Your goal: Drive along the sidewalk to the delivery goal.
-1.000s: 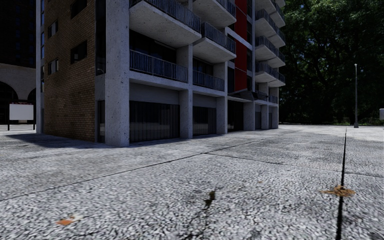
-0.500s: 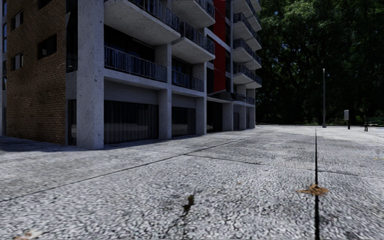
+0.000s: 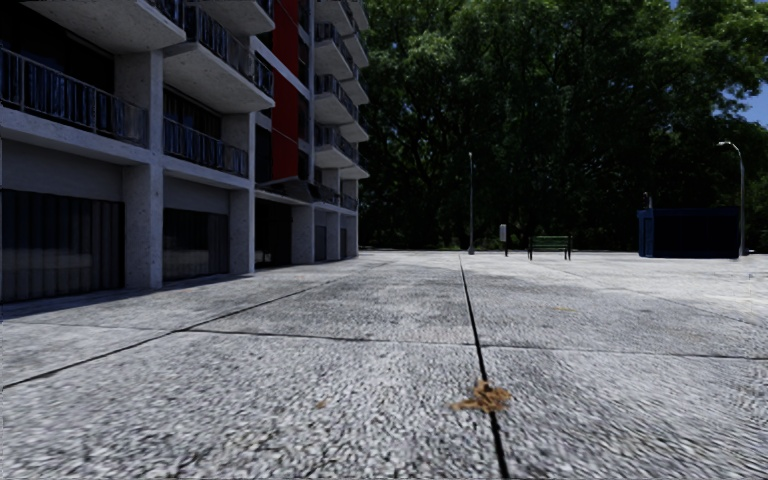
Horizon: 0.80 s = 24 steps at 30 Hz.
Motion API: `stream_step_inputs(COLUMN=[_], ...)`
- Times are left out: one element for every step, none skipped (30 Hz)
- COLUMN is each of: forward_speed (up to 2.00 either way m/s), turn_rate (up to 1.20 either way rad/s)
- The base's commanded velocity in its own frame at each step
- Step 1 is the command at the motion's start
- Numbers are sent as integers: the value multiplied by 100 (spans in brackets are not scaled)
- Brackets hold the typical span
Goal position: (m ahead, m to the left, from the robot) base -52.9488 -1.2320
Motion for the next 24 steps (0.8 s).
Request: stream_step_inputs(forward_speed=[200,200,200,200,200,200,200,200,200,200,200,200,200,200,200,200,200,200,200,200,200,200,200,200], turn_rate=[-91,-91,-91,-91,-91,-91,-91,-91,-91,-91,-91,-91,-91,-91,-91,-91,-91,-91,-91,-91,-91,-91,-91,-91])
